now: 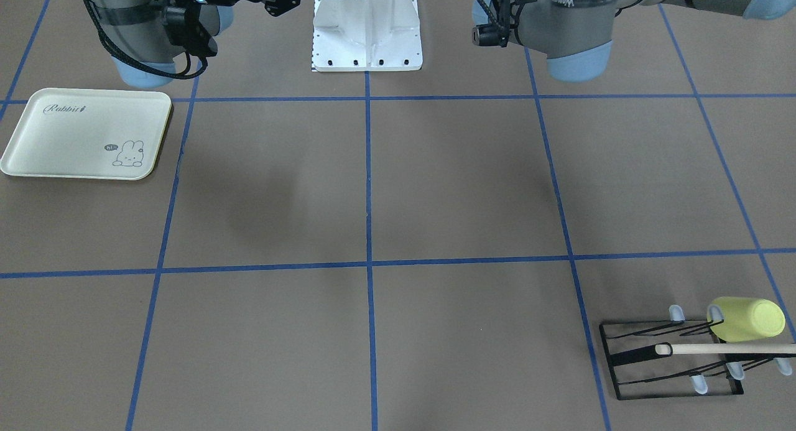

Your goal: Left arm grabs green cup and hands to right arm on tray

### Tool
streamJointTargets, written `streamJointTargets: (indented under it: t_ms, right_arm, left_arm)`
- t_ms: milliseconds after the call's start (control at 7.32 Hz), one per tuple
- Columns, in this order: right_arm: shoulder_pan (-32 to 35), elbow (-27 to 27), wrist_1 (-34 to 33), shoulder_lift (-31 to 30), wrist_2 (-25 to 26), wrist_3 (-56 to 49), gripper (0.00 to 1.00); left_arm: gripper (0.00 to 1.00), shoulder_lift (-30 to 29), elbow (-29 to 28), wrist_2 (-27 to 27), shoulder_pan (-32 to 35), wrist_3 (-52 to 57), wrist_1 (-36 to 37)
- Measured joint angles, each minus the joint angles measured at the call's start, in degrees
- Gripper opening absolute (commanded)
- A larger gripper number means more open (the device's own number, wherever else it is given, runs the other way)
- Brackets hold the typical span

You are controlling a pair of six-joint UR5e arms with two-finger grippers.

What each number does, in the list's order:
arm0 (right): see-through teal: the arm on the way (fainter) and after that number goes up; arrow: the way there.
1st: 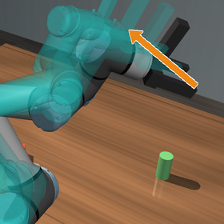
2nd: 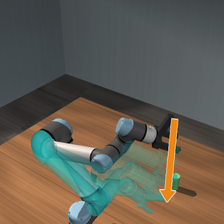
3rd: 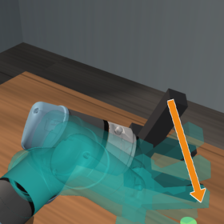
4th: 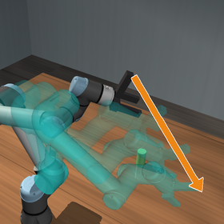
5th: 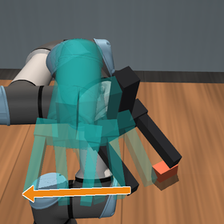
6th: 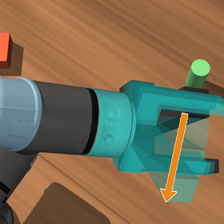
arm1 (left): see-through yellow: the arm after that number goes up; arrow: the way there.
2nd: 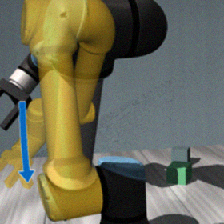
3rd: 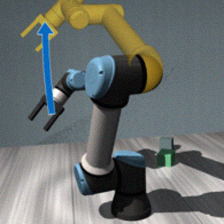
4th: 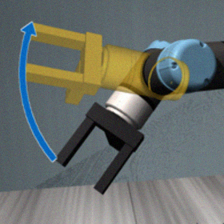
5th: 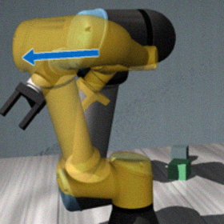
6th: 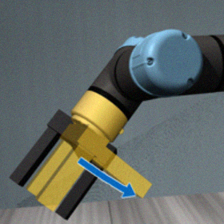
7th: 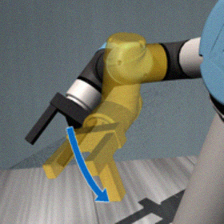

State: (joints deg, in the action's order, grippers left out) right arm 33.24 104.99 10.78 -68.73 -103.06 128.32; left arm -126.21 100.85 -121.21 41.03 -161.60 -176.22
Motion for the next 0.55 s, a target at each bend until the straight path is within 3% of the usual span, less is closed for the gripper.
streamJointTargets:
  t_ms: [547]
  right_arm:
    - [0.7,-3.3,7.9,-5.3,0.3,-0.3,0.0]
  left_arm:
    - [1.0,0.6,0.5,0.0,3.0,2.0,1.3]
